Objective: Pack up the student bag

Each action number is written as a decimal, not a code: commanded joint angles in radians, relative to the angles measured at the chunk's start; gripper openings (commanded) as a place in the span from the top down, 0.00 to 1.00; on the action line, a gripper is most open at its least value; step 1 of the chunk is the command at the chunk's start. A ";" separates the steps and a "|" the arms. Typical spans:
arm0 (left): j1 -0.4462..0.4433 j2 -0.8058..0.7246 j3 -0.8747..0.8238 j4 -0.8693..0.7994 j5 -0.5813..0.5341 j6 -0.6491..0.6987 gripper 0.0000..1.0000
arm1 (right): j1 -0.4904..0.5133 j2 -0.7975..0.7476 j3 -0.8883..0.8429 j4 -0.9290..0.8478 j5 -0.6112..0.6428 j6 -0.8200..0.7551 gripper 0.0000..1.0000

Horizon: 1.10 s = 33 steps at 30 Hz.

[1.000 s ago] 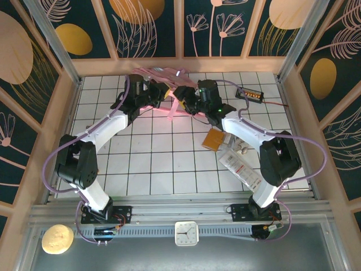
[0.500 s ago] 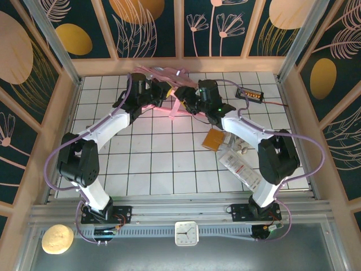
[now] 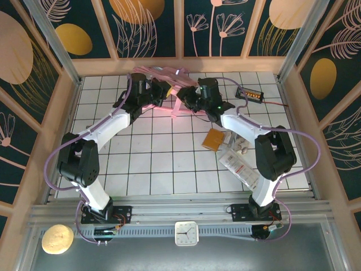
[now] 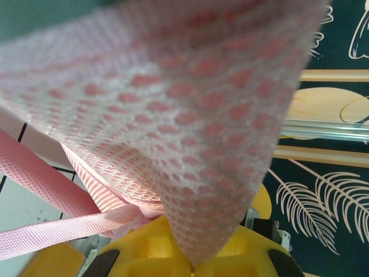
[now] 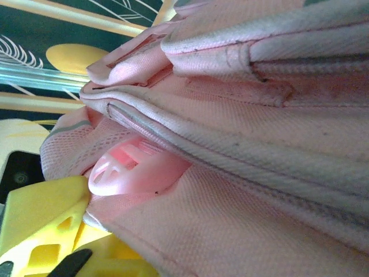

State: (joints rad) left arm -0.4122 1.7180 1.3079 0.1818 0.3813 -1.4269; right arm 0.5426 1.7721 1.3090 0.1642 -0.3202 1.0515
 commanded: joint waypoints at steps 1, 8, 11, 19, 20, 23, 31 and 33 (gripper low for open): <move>-0.015 -0.021 0.039 0.117 0.061 -0.060 1.00 | -0.027 -0.002 0.024 -0.036 0.031 -0.024 0.81; -0.014 -0.025 0.028 0.123 0.053 -0.060 1.00 | -0.043 -0.045 -0.012 -0.072 0.035 -0.032 0.98; -0.014 -0.020 0.033 0.116 0.047 -0.053 1.00 | -0.050 -0.067 -0.025 -0.110 0.036 -0.037 1.00; -0.015 -0.011 0.051 0.087 0.038 -0.020 1.00 | -0.103 -0.116 -0.004 -0.373 0.000 -0.099 1.00; -0.014 -0.010 0.053 0.082 0.036 -0.012 1.00 | -0.112 -0.113 0.002 -0.405 -0.024 -0.107 1.00; -0.010 -0.011 0.069 0.036 0.022 0.039 1.00 | -0.133 -0.097 0.030 -0.532 -0.098 -0.151 1.00; 0.045 -0.045 0.004 -0.023 -0.001 0.122 1.00 | -0.207 -0.094 0.042 -0.782 -0.136 -0.346 1.00; 0.069 -0.061 -0.015 -0.044 0.006 0.147 1.00 | -0.228 -0.092 0.042 -0.792 -0.148 -0.376 1.00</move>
State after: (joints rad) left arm -0.4011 1.7218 1.2991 0.0925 0.4145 -1.3224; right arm 0.3557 1.6756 1.3491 -0.4679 -0.4824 0.7624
